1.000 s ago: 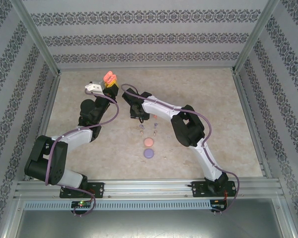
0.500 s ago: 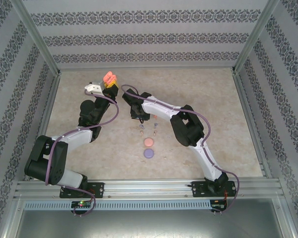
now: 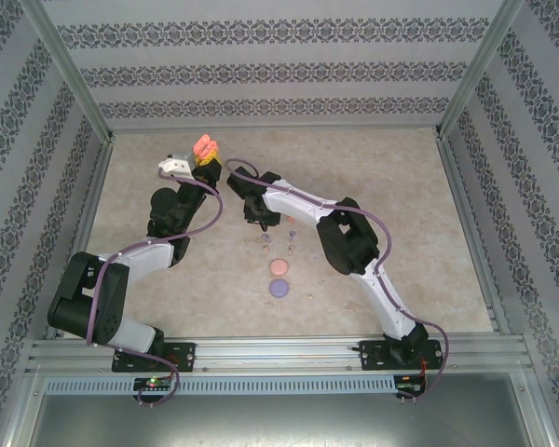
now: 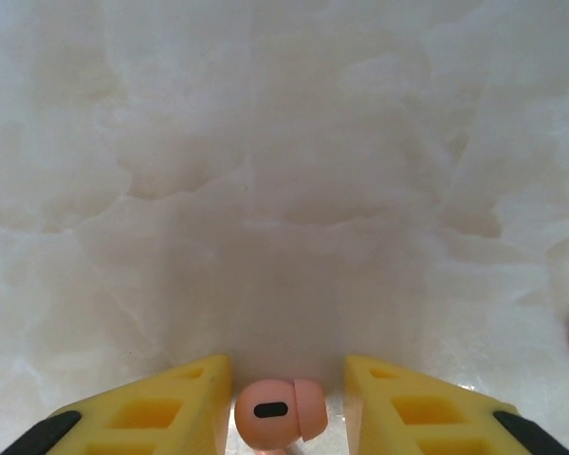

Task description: Insert the wireless bluetooth earbuds into the charging case

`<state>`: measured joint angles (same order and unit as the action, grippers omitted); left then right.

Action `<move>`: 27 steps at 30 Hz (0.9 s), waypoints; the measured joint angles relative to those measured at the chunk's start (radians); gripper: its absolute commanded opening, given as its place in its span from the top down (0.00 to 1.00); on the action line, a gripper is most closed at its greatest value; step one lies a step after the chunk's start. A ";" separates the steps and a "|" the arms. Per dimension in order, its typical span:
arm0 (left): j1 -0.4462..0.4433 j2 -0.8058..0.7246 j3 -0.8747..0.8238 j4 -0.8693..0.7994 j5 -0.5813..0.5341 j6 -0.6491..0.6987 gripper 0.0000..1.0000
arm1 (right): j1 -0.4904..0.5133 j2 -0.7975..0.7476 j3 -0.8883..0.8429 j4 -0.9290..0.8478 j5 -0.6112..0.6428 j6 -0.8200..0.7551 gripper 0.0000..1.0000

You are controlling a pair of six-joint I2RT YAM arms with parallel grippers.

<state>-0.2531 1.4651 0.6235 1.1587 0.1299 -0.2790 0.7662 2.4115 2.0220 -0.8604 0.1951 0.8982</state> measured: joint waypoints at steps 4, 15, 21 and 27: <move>0.000 0.001 -0.010 0.002 0.000 -0.004 1.00 | 0.002 0.000 0.001 -0.004 0.007 0.013 0.68; 0.000 0.010 -0.011 0.003 0.000 -0.014 1.00 | 0.002 0.003 0.006 -0.012 0.011 0.023 0.74; 0.000 0.010 -0.011 0.006 0.000 -0.014 1.00 | 0.002 0.000 0.003 -0.007 0.018 0.024 0.75; 0.000 0.010 -0.011 0.006 0.010 -0.014 1.00 | 0.002 -0.033 -0.040 0.047 0.019 0.023 0.76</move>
<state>-0.2531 1.4750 0.6125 1.1645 0.1394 -0.2935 0.7685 2.3787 1.9820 -0.8139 0.2138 0.9215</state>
